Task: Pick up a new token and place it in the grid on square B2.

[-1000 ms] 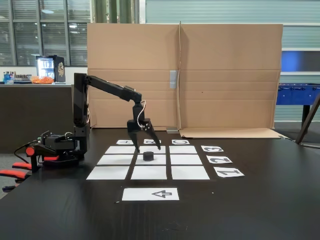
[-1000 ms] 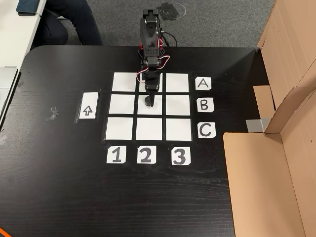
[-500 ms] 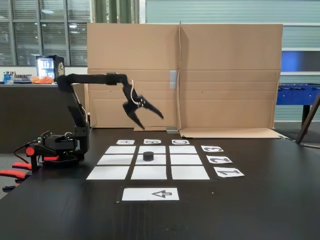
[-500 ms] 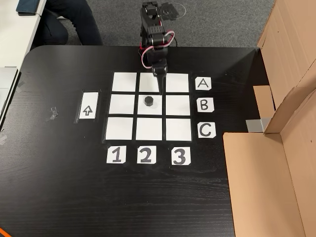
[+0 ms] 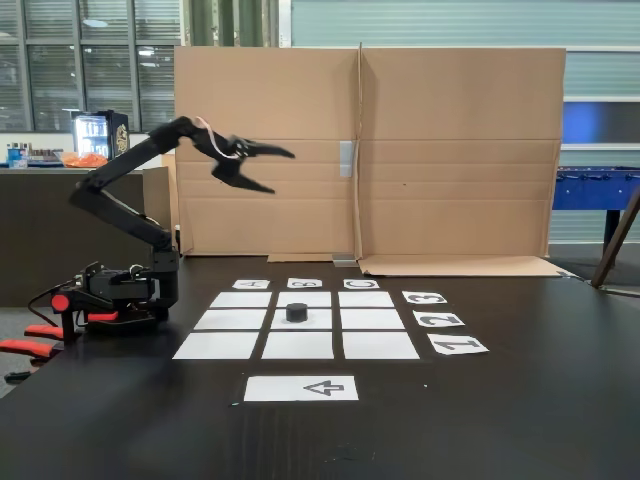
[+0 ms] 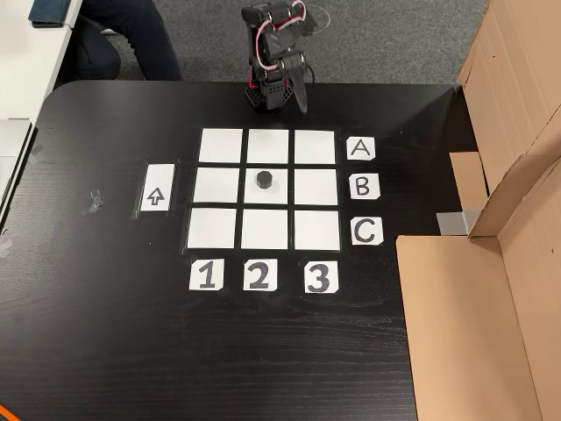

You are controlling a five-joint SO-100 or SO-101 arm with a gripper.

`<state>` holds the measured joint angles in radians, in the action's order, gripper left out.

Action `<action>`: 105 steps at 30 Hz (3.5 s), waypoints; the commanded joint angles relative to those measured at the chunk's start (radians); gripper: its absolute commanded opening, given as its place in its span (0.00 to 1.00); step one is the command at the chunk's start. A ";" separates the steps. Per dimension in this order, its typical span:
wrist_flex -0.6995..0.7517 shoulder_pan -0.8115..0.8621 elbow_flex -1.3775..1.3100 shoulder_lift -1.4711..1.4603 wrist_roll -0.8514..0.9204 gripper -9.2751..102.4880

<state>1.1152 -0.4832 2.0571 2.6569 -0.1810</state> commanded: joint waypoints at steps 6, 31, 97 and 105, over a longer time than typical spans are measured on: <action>0.009 -0.081 0.075 0.379 -0.040 0.29; 0.330 -0.379 0.193 0.669 -0.133 0.09; 0.256 -0.607 0.509 0.669 -0.109 0.08; 0.247 -0.604 0.500 0.669 -0.109 0.08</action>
<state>1.3775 -1.0876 2.5710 3.3226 -0.2976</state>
